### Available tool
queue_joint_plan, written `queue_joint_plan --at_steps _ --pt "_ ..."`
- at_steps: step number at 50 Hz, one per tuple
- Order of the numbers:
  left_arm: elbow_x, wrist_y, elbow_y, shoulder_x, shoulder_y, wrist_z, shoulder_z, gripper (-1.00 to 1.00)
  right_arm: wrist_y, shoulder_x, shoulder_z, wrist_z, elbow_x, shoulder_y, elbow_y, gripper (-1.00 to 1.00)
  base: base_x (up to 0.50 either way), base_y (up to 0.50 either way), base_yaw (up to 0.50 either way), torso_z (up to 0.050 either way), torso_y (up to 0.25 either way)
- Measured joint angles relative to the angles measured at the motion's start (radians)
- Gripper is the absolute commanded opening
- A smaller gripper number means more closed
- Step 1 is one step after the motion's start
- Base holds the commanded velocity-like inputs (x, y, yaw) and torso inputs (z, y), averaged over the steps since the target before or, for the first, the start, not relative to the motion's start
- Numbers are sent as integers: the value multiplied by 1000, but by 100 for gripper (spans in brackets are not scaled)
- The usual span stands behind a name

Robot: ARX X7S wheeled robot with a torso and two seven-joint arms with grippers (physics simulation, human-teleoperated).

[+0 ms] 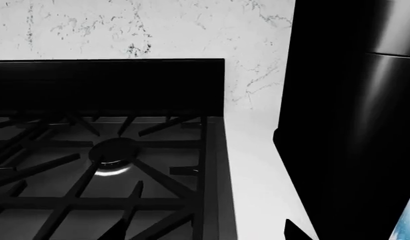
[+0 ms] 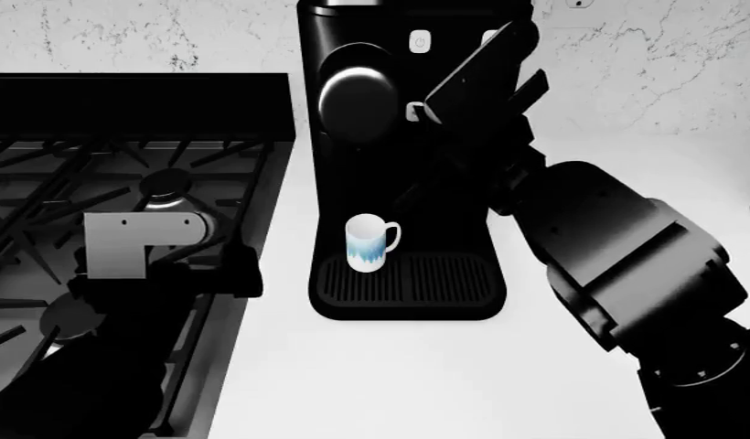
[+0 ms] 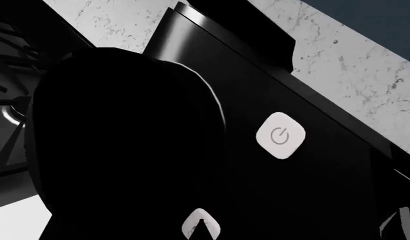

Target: Press the button on the coffee machine to serve coffee.

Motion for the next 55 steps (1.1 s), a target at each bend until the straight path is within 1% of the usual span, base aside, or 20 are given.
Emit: queue_joint_plan --at_steps 19,28,41,55 --pt "-5 7 -3 -8 3 -3 -3 100 -20 -6 -10 -8 -3 8 34 -100 0 0 0 0 0" --pt "-6 10 -5 -9 2 -6 0 100 -4 -2 -14 0 -3 7 11 -100 1 0 0 0 0" --pt "-7 15 -9 -12 3 -7 6 100 54 14 -8 35 12 -19 -97 -100 0 0 0 0 0" --pt "-8 17 -13 -10 0 -14 16 100 169 43 26 106 50 -60 -269 -100 0 0 0 0 0"
